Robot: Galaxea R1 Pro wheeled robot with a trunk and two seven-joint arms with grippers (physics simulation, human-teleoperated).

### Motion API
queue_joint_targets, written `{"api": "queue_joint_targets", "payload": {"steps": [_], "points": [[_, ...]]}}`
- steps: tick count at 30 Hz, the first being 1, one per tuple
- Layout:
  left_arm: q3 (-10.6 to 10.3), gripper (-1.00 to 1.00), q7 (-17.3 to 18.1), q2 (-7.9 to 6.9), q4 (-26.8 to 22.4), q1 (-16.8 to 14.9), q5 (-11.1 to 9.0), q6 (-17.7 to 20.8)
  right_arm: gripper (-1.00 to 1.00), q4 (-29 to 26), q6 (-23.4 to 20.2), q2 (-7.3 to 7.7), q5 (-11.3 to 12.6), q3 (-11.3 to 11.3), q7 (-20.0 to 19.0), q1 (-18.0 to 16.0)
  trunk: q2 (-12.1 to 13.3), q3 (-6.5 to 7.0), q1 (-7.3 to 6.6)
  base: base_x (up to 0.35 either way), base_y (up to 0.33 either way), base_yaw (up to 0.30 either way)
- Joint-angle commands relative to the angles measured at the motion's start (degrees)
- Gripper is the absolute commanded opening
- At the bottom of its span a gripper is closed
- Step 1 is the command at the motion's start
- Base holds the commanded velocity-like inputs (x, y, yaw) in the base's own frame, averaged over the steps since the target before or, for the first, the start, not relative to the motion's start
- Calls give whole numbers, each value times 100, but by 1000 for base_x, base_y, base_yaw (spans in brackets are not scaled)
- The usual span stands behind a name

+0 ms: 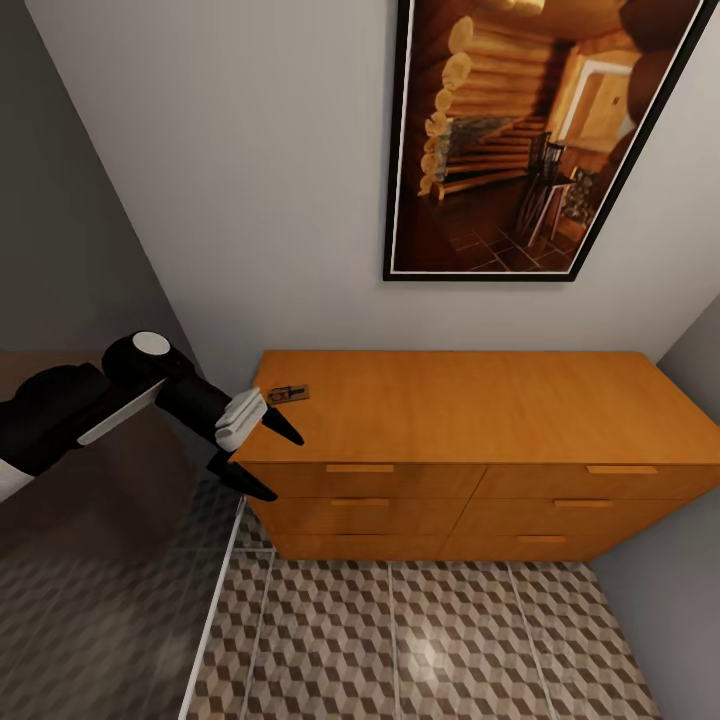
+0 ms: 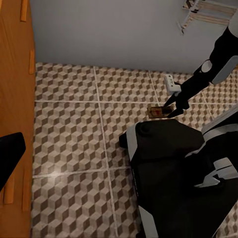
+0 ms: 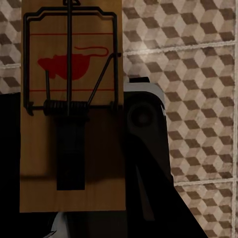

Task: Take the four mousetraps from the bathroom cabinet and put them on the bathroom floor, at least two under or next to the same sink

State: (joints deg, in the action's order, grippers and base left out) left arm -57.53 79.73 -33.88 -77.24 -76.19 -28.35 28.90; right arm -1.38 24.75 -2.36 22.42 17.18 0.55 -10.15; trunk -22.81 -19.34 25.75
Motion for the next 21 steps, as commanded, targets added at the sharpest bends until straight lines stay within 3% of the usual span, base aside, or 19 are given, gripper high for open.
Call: {"api": "queue_joint_targets", "payload": {"steps": [1,14,21], "points": [[-21,100,-2,-5,-1,-12,-37,61,-100,7,21,-1,67,49,-11,-4,-11,-10,3,0,0,0],[-26,100,-2,-5,7,-11,-31,63,-100,7,24,-1,69,49,-11,-4,-11,-10,3,5,4,0],[-43,100,-2,1,8,-10,-31,63,-100,7,22,-1,67,49,-11,-4,-11,-10,3,152,134,0]]}}
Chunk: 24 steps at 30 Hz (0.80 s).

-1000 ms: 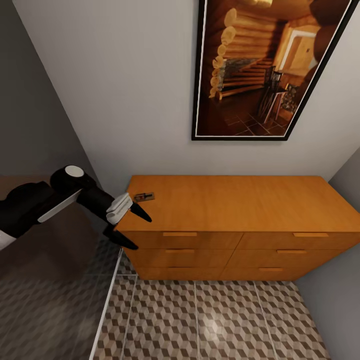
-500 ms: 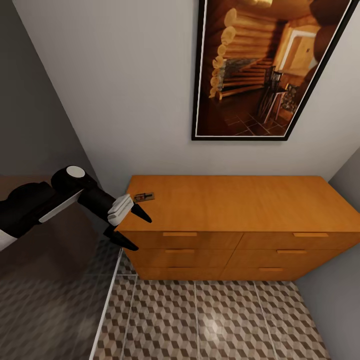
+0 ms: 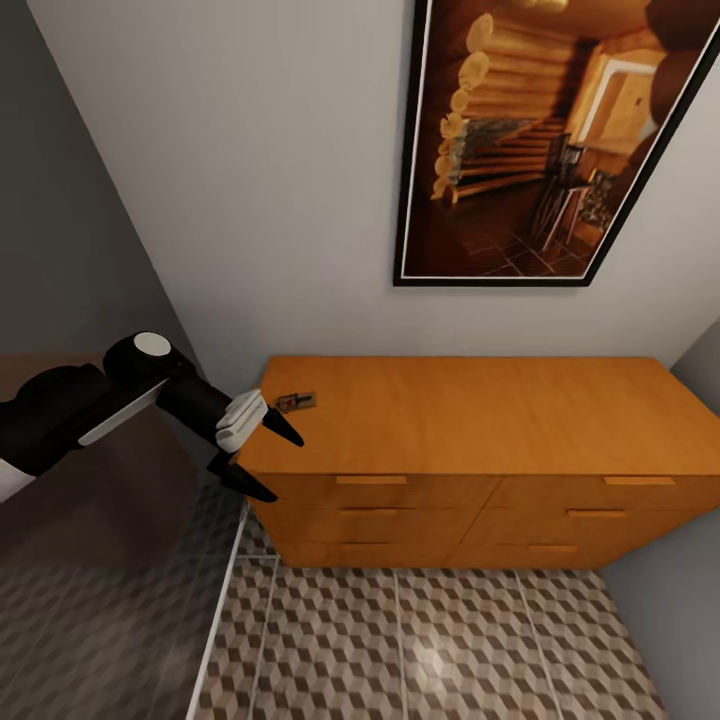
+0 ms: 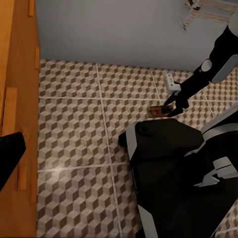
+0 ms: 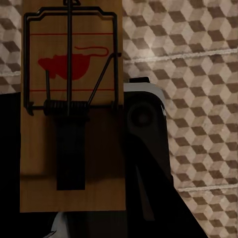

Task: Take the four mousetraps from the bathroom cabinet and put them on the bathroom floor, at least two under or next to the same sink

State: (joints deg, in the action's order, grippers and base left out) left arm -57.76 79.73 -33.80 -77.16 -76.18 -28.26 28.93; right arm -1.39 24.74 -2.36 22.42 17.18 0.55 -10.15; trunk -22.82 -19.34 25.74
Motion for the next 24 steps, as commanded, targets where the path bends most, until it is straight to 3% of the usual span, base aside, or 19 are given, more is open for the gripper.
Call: {"api": "queue_joint_targets", "payload": {"steps": [1,8,19,24], "points": [[-22,100,-3,-7,-1,-11,-39,60,-100,7,24,-2,66,49,-11,-5,-10,-10,5,134,68,0],[-17,100,-29,-9,55,-11,-19,60,-100,7,22,-8,68,49,-11,-5,-10,-10,5,52,23,0],[39,100,-272,94,487,-11,276,69,-100,7,23,-10,66,49,-11,-5,-10,-10,5,3,1,0],[52,100,-652,113,510,-11,294,100,-100,7,24,-10,65,49,-11,-5,-10,-10,5,0,0,0]]}}
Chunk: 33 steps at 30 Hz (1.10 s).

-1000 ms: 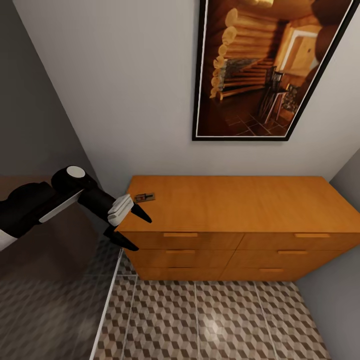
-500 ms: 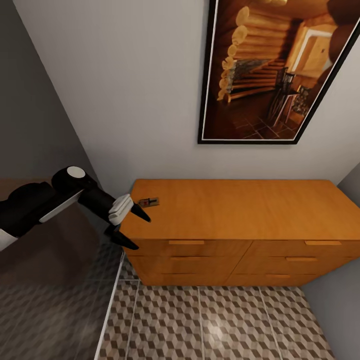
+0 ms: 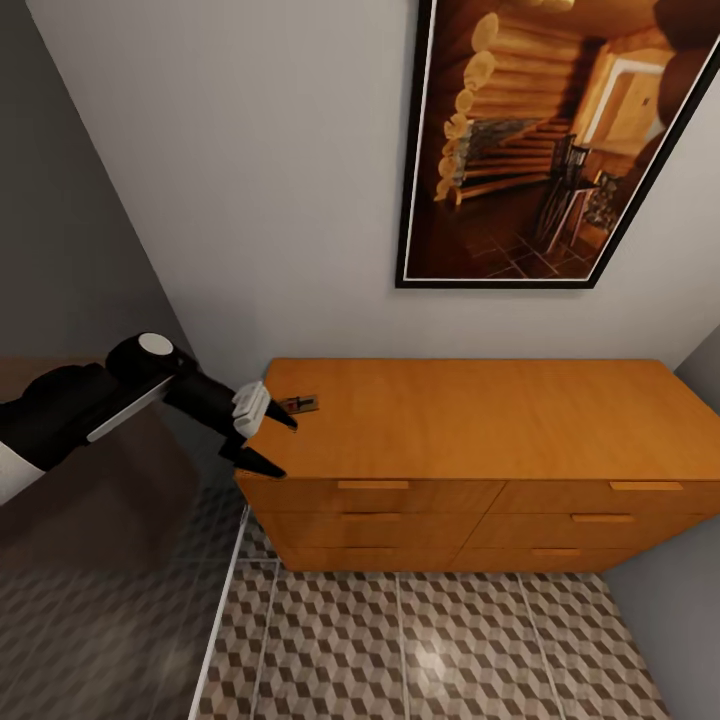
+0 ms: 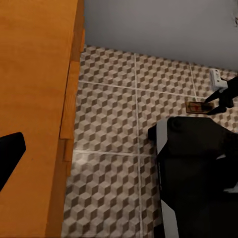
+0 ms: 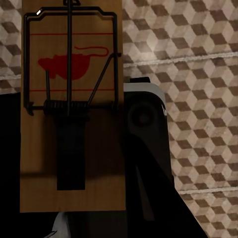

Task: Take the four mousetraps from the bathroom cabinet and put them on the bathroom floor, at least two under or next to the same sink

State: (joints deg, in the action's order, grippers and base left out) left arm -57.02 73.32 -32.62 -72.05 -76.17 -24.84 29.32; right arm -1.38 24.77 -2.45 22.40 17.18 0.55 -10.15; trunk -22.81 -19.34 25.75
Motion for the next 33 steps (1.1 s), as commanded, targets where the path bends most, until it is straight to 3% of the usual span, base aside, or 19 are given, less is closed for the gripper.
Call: {"api": "queue_joint_targets", "payload": {"steps": [1,4,7,12,18,33], "points": [[-17,100,-58,-2,0,-12,-48,83,-100,7,20,-1,65,49,-11,-4,-11,-10,3,0,0,0],[7,100,-97,0,4,-13,-47,101,-100,7,21,-1,67,49,-11,-4,-11,-10,3,0,0,0],[215,100,-111,1,28,-12,-47,107,-100,7,22,-1,67,49,-11,-4,-11,-10,3,0,0,0],[346,100,-116,3,60,-12,-28,109,-100,7,21,-1,66,49,-11,-4,-11,-10,3,0,0,0],[365,100,-116,90,85,-12,64,109,-100,7,24,-1,67,49,-11,-4,-11,-10,3,0,0,0],[357,100,-125,189,224,-12,76,109,-100,7,24,5,63,49,-11,-4,-11,-10,3,0,0,0]]}}
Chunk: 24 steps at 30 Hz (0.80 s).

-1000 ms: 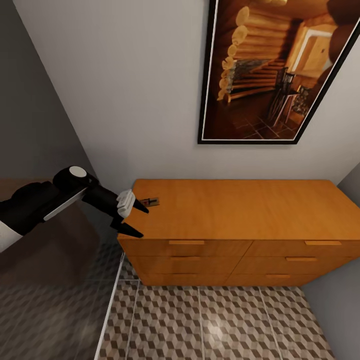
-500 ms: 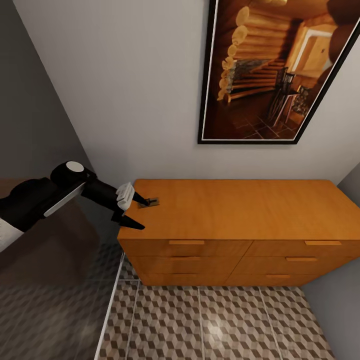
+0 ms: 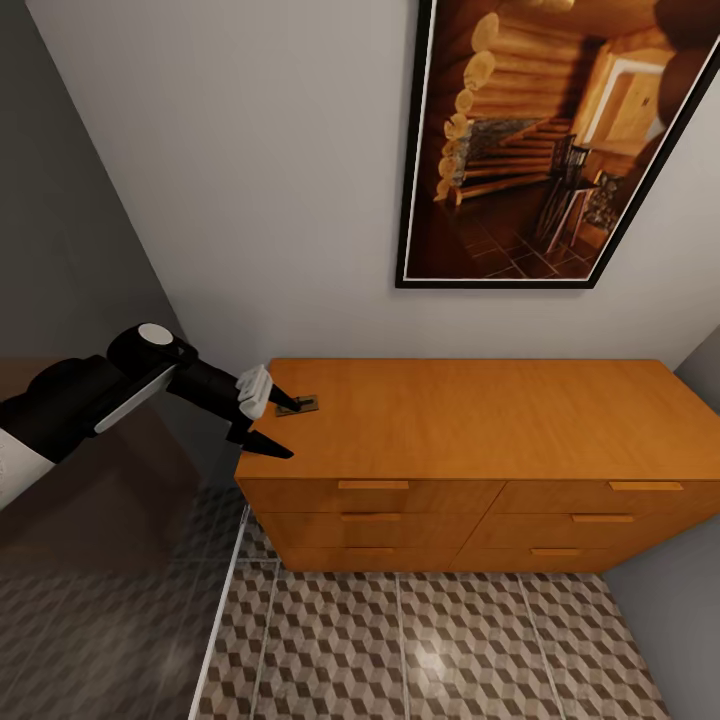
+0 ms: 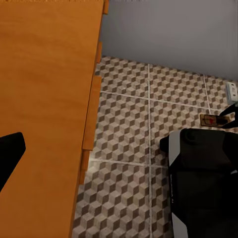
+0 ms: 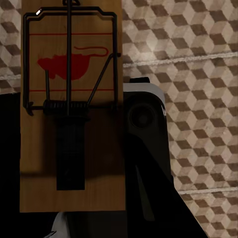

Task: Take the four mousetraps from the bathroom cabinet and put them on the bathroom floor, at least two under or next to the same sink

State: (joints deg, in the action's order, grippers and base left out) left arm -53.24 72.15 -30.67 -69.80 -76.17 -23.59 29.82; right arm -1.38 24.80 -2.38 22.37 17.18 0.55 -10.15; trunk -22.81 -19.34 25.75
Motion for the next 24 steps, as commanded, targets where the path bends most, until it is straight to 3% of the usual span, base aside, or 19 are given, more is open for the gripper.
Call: {"api": "queue_joint_targets", "payload": {"steps": [1,14,24], "points": [[-23,100,-8,-1,-2,-12,-50,59,-100,7,20,-1,66,49,-11,-4,-11,-10,3,0,0,0],[-34,100,-8,16,135,-12,-50,58,-100,7,22,-1,69,49,-11,-4,-11,-10,3,1,0,0],[-38,100,-8,26,194,-14,-50,57,-100,7,25,-1,68,49,-11,-4,-11,-10,3,107,0,0]]}}
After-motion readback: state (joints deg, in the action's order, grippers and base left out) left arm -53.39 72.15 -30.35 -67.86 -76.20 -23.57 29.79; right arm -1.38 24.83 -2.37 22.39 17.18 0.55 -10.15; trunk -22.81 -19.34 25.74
